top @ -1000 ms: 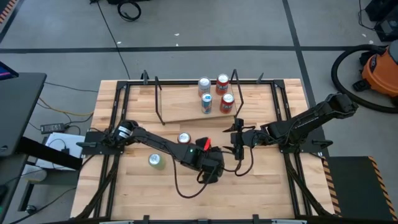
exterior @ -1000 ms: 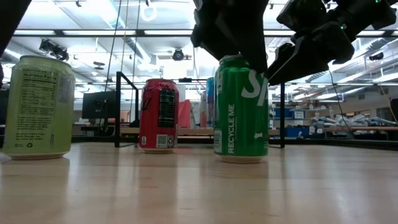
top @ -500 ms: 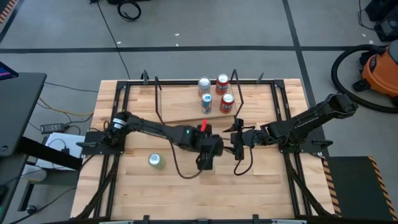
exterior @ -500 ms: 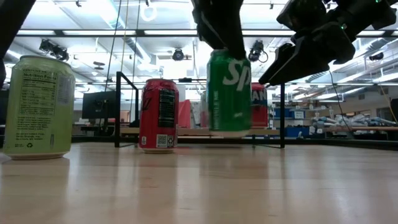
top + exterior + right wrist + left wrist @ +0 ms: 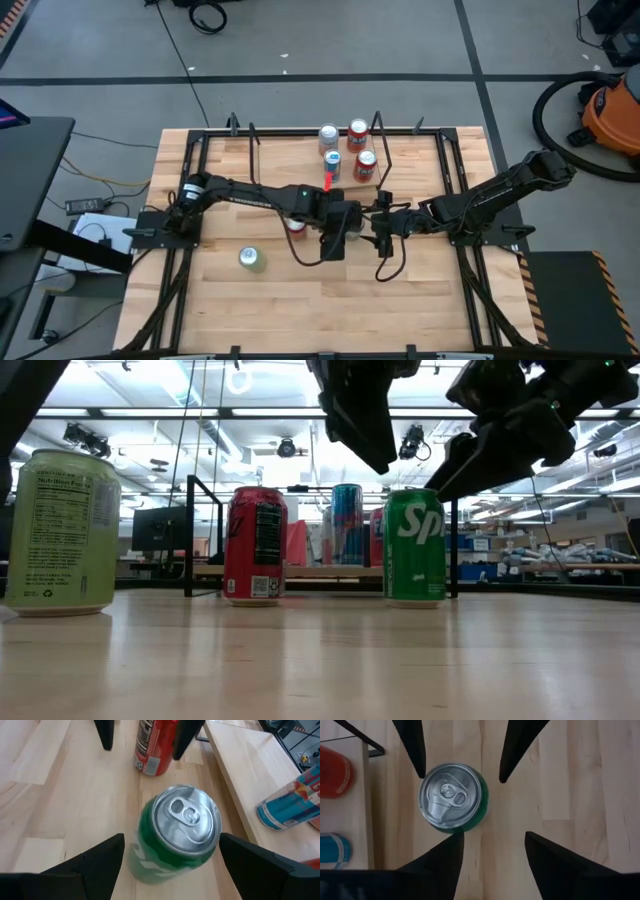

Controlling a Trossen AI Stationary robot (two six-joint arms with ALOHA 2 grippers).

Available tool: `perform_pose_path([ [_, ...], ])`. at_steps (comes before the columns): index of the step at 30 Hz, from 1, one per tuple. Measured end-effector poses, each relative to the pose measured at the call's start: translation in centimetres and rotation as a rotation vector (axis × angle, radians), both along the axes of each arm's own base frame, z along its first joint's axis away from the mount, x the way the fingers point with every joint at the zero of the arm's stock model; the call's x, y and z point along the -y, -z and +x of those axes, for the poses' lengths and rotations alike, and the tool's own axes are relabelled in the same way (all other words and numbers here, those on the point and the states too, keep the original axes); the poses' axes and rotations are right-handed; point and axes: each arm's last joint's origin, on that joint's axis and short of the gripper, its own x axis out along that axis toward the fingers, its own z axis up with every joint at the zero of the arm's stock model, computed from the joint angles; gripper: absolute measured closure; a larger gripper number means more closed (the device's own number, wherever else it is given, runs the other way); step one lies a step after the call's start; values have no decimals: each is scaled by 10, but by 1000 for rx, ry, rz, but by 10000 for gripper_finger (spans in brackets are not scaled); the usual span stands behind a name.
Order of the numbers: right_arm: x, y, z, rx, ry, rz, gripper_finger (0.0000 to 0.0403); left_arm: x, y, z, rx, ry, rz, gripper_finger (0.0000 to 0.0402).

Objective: Place canned beverage on shelf
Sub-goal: Put the green soda can on the shelf

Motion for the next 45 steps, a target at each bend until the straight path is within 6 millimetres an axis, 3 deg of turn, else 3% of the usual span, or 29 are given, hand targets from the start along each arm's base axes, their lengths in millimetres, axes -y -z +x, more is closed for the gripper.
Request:
perform_pose_path([
  [6,0,0,0,-2,1,0,66,4,-10,-5,20,4,6,184],
  [11,5,1,7,24,-18,85,66,36,-17,-7,114,84,92,184],
  [14,9,8,15,29,-1,99,66,51,-10,-7,134,132,96,184],
  [21,9,20,26,31,2,111,66,65,22,-13,109,130,90,185],
  [29,20,26,38,77,-17,162,66,81,35,-28,189,170,62,212],
  [37,25,34,43,74,-18,157,62,64,-11,-72,323,154,71,237],
  [45,31,24,45,141,-41,153,7,25,-15,-107,360,213,238,242],
])
